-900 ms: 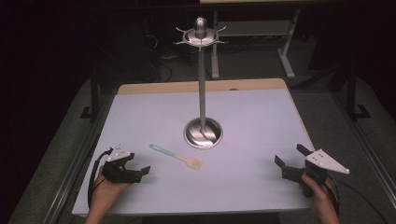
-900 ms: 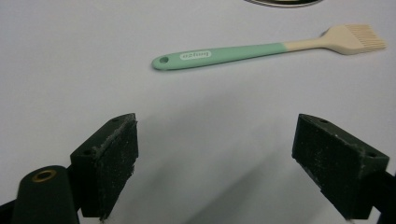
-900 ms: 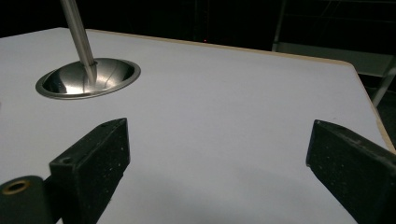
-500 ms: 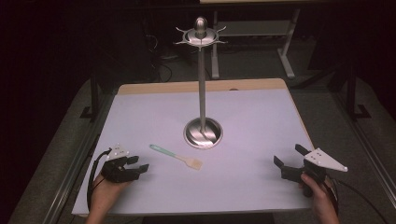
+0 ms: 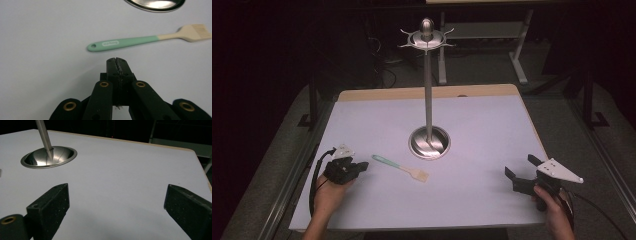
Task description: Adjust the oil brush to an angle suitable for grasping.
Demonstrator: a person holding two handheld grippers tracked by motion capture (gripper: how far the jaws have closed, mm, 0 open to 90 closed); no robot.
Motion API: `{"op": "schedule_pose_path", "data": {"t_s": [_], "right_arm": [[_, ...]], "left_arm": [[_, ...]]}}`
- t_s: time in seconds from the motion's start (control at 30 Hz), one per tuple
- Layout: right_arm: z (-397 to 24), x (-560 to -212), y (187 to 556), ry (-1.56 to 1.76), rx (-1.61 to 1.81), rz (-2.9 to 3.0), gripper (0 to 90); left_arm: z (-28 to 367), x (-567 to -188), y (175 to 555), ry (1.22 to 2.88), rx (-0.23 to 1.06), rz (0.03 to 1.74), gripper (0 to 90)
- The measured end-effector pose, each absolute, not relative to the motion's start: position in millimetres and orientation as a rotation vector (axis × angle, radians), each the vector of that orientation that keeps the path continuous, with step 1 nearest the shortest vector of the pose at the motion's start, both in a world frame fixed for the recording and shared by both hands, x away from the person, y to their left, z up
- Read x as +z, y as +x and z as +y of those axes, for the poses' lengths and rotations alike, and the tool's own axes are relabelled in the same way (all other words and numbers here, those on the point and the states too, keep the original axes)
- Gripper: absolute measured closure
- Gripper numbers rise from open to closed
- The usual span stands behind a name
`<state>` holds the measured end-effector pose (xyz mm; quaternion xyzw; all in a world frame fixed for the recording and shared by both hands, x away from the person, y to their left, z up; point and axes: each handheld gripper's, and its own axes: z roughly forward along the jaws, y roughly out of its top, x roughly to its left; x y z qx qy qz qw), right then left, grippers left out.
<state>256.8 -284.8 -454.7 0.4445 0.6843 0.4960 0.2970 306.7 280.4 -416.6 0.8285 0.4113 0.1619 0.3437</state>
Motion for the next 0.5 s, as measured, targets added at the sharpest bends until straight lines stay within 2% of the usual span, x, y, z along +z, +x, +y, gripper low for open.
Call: {"op": "schedule_pose_path", "data": {"t_s": [0.2, 0.5], "right_arm": [[-285, -455, 257, 1.189, 1.317, 1.819, 5.6], [-285, -455, 256, 1.172, 1.316, 1.815, 5.6]], "left_arm": [[270, -416, 324, 2.18, 0.484, 1.094, 89.9], [260, -423, 346, 2.12, 0.462, 1.118, 89.8]]}}
